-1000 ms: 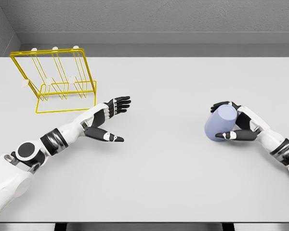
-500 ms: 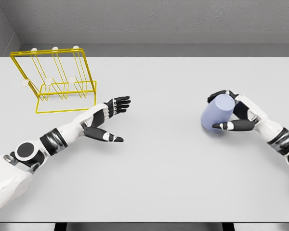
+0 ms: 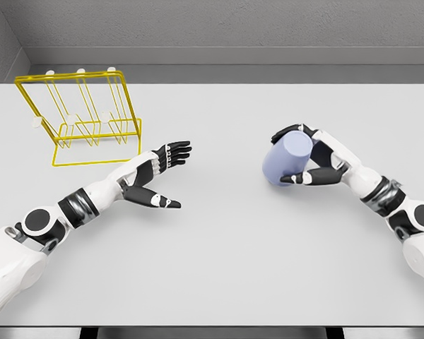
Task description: Place the cup on the cup holder with both arms
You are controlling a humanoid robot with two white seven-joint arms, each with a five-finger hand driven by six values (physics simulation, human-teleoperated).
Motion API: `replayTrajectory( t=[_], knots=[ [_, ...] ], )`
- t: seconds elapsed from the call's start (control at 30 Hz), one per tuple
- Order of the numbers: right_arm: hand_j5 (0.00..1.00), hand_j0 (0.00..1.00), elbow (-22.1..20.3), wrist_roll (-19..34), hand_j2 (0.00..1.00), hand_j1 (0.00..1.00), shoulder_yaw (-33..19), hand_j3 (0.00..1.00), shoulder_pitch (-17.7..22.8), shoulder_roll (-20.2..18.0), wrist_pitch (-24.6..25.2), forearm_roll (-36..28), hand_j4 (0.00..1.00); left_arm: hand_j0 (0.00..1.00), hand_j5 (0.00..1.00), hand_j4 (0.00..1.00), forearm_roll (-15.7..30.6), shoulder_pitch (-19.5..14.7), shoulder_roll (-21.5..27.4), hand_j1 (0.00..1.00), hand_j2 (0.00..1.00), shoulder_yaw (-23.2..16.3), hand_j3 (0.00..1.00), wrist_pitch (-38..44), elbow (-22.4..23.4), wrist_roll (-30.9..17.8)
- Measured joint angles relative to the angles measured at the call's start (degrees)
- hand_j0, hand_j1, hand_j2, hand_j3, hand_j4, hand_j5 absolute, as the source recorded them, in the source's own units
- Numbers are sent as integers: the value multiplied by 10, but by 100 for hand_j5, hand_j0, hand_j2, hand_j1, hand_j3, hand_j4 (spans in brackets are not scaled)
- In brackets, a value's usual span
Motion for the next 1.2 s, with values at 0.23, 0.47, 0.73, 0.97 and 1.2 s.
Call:
replayTrajectory(
  t=[0.23, 0.47, 0.73, 0.97, 1.2],
  knots=[
    [58, 58, 0, 0, 58, 58, 30, 58, -8, 23, 0, 19, 58, 100, 100, 100, 5, 0, 1, 100, 100, 2, 100, -2, 1, 1],
    [58, 58, 0, 0, 58, 58, 48, 58, -19, 50, 0, 26, 58, 100, 100, 100, 1, 0, 0, 100, 100, 2, 100, -15, 7, 1],
    [58, 58, 1, 0, 58, 58, 57, 58, -31, 79, 0, 33, 58, 100, 100, 100, -1, -1, -1, 100, 100, 12, 100, -14, 25, 0],
    [58, 58, 6, 0, 58, 58, 66, 58, -37, 101, 6, 47, 58, 100, 100, 100, -1, -1, -3, 100, 100, 14, 100, -14, 29, 0],
    [58, 58, 30, 0, 58, 58, 67, 58, -45, 127, 18, 64, 58, 100, 100, 100, -2, -1, -4, 100, 100, 14, 100, -14, 30, 0]
  ],
)
